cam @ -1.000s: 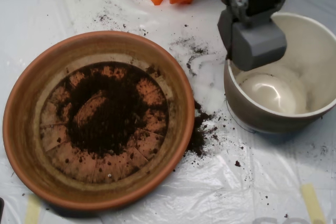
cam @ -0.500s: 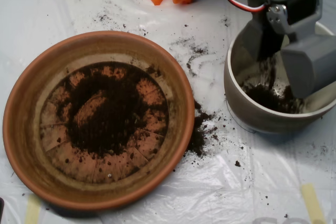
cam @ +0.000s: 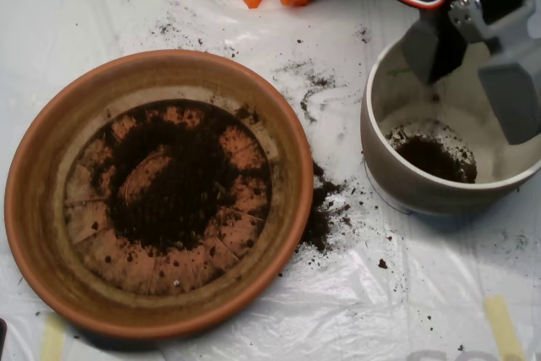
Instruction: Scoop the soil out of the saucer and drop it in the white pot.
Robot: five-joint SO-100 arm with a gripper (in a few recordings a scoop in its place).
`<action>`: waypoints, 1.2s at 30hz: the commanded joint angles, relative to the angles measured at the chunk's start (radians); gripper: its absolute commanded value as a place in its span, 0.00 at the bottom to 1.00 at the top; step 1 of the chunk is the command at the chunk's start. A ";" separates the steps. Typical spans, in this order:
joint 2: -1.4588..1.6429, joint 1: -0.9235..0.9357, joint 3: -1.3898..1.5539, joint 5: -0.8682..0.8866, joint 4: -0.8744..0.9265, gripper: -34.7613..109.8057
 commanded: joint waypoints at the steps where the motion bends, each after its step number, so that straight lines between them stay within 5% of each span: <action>1: 0.107 -0.011 -0.038 0.020 0.002 0.50; 12: -0.008 0.195 -0.454 0.193 0.106 0.52; 20: -0.055 0.477 -0.456 0.261 0.121 0.53; 36: -0.049 0.868 0.161 0.152 -0.149 0.58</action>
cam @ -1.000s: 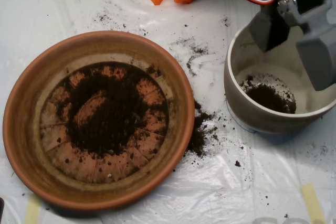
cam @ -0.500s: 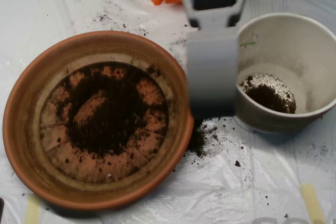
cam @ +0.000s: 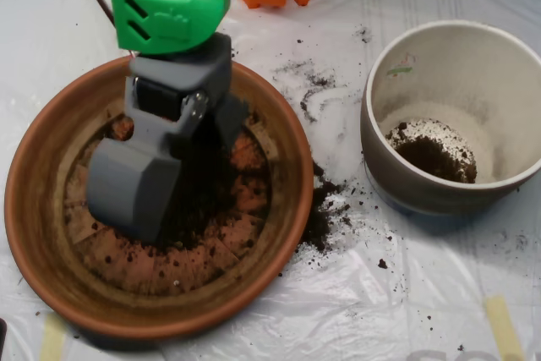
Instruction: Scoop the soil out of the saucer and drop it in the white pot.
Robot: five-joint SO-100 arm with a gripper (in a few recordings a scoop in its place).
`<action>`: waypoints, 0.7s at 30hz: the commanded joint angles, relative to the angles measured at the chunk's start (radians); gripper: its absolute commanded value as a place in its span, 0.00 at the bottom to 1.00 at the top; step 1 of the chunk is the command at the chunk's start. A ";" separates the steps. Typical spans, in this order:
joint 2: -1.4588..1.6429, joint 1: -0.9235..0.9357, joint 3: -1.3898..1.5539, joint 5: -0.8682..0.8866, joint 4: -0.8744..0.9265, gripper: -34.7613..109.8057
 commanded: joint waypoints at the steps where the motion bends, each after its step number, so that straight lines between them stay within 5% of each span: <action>1: 0.055 0.055 0.103 -0.021 -0.046 0.58; 9: 0.074 0.092 0.362 -0.066 -0.164 0.62; 21: -0.175 0.118 0.270 -0.078 -0.141 0.64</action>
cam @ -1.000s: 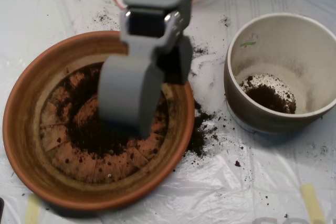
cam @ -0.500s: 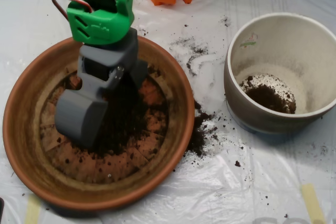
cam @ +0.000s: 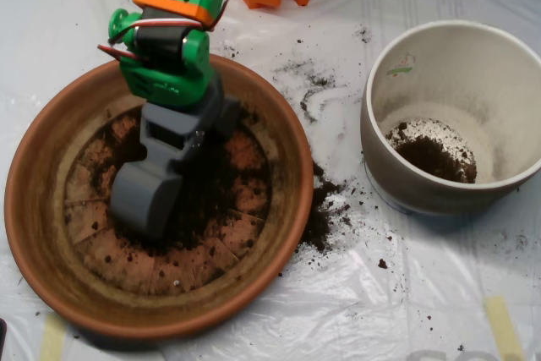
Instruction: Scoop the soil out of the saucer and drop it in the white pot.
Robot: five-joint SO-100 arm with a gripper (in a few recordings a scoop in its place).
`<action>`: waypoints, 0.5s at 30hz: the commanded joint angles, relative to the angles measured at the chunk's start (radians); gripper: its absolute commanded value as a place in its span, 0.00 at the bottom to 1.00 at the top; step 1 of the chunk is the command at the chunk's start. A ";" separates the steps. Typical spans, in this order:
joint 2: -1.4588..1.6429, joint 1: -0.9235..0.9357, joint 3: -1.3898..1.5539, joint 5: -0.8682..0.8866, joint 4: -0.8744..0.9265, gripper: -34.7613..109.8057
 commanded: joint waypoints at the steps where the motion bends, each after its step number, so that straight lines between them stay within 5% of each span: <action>1: -0.023 0.012 -0.089 0.006 0.031 0.64; 15: -0.213 0.035 -0.344 -0.012 0.121 0.50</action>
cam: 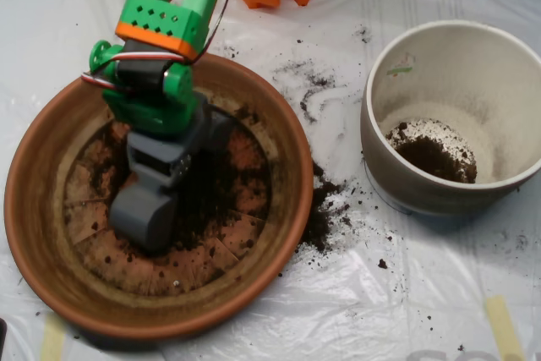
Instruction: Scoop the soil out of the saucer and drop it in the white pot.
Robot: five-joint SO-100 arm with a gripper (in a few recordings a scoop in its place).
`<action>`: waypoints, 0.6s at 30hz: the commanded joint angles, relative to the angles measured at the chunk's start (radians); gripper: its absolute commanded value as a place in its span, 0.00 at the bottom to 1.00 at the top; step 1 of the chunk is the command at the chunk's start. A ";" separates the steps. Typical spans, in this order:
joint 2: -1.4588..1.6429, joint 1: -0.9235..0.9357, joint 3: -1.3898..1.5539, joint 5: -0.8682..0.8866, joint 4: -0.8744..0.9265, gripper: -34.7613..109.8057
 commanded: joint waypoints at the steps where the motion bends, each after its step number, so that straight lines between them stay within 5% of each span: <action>1: 0.006 0.023 -0.041 0.005 0.011 0.50; 18: 0.098 0.049 0.066 0.014 -0.098 0.37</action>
